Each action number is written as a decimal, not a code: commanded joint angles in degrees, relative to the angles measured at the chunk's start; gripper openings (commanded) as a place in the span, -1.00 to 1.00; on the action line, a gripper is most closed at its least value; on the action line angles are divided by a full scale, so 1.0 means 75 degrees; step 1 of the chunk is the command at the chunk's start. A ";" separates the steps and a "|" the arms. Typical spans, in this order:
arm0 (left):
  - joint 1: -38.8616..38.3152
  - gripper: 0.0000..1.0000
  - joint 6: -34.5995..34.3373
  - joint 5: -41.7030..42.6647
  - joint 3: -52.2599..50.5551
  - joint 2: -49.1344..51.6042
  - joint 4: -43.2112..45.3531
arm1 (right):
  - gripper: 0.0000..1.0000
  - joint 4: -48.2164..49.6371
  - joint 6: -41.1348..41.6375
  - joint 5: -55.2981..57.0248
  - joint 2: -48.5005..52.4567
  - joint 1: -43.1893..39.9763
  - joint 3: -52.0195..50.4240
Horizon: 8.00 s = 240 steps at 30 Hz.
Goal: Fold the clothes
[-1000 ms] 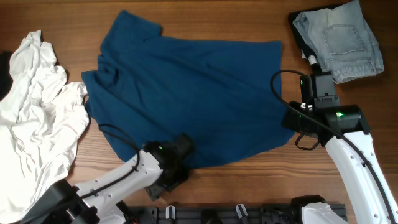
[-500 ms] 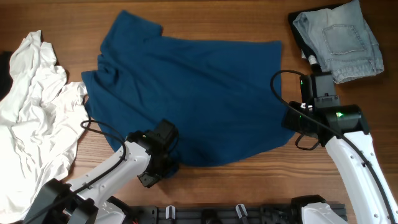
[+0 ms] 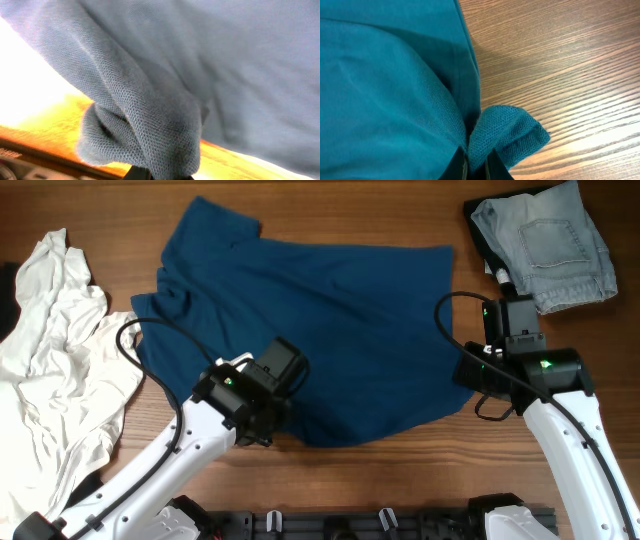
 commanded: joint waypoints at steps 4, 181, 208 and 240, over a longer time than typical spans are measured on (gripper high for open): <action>-0.0047 -0.92 -0.0087 -0.1457 0.0216 -0.0405 -0.0271 | -0.91 0.0248 -0.0111 0.0367 -0.0023 0.0017 0.0291; 0.3459 -0.92 0.0743 -0.1396 -0.0743 -0.1419 0.1533 | -0.91 -0.2002 0.0574 -0.1795 0.1411 -0.3348 -0.0070; 0.4820 -0.92 0.1947 -0.1492 -0.0659 0.0772 0.3963 | -0.92 -0.0254 0.0743 -0.0166 0.3654 -0.0898 0.2046; 0.4800 0.17 0.3008 0.0015 0.0178 0.2075 0.6079 | 0.50 -0.0370 -0.1306 -0.0857 0.4336 -0.0906 0.3672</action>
